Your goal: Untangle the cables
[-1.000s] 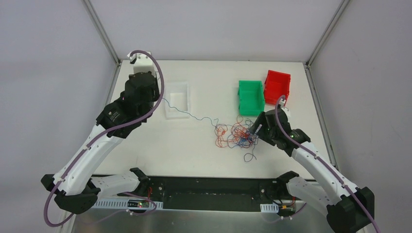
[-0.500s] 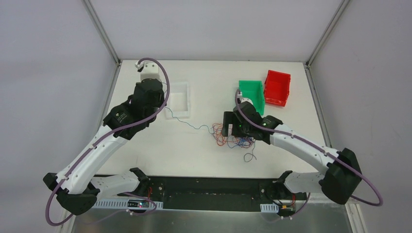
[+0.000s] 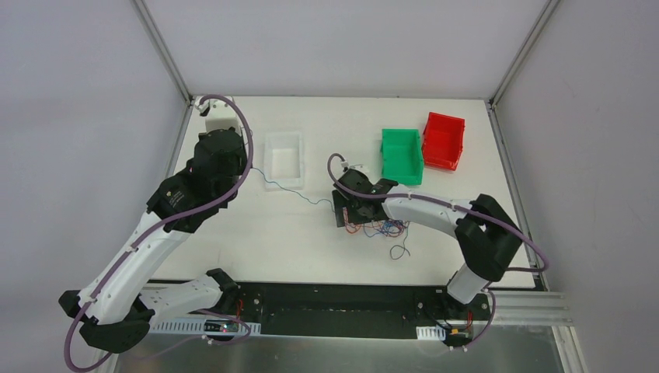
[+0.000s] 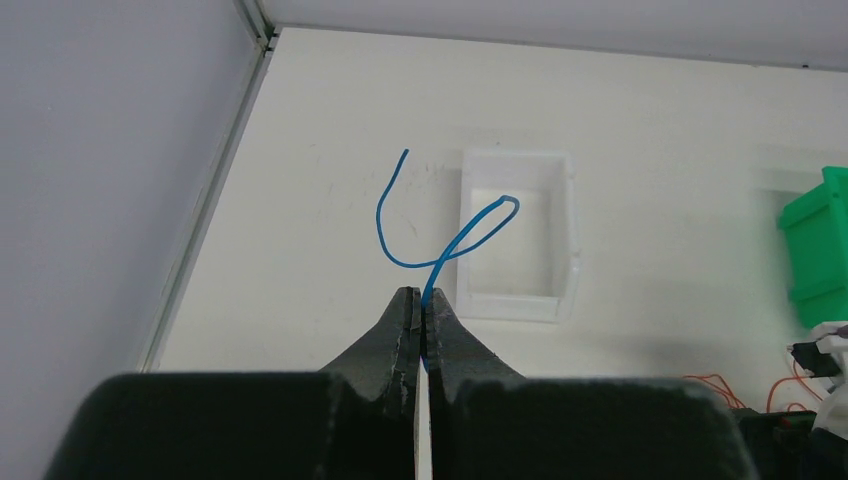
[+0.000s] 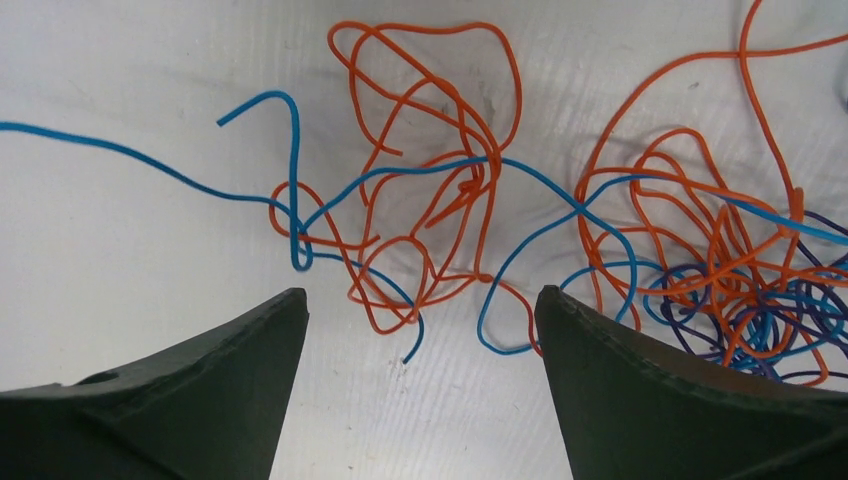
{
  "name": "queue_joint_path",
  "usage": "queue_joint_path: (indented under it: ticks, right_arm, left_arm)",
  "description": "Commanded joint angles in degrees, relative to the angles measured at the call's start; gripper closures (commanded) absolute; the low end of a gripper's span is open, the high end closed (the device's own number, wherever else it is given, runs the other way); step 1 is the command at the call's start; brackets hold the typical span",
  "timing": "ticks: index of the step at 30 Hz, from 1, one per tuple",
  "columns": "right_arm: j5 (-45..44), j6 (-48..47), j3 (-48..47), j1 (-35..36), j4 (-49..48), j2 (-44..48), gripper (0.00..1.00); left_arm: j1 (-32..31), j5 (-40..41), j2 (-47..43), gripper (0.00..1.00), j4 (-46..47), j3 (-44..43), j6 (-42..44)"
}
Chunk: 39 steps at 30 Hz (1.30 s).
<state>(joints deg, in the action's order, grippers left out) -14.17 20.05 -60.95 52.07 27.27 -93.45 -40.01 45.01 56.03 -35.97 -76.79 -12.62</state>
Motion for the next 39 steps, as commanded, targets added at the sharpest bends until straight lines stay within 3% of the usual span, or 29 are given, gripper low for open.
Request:
queue_joint_path:
  ticks: [1,6,9,15,18,31,39]
  right_arm:
    - [-1.87,0.47,-3.33,0.26,0.46,-3.57,0.13]
    - [-3.74,2.38,-2.90,0.33,1.00,-6.87,0.20]
    - [-6.08,3.80,-2.29,0.32,1.98,-7.20,0.31]
    - [-11.12,7.49,-0.43,-1.36,5.80,-5.26,0.85]
    - [-11.50,9.14,2.59,-3.91,6.28,-1.70,1.00]
    - [-5.73,13.34,18.86,-22.71,2.39,23.26,1.00]
    - [0.86,11.31,20.21,-26.05,0.41,25.57,1.00]
  left_arm:
    - [0.49,2.58,-1.21,1.00,0.02,-2.23,2.09]
    - [0.49,4.22,-2.05,1.00,-0.07,-1.98,3.12]
    - [0.46,5.27,-2.68,1.00,-0.08,-1.63,3.37]
    - [0.46,6.56,-3.50,1.00,-0.18,-0.67,3.61]
    - [0.51,7.24,-3.88,1.00,-0.24,-0.17,3.85]
    - [0.46,6.77,-3.53,1.00,-0.25,0.54,2.94]
    - [0.46,1.15,-2.83,1.00,-0.42,1.75,-0.40]
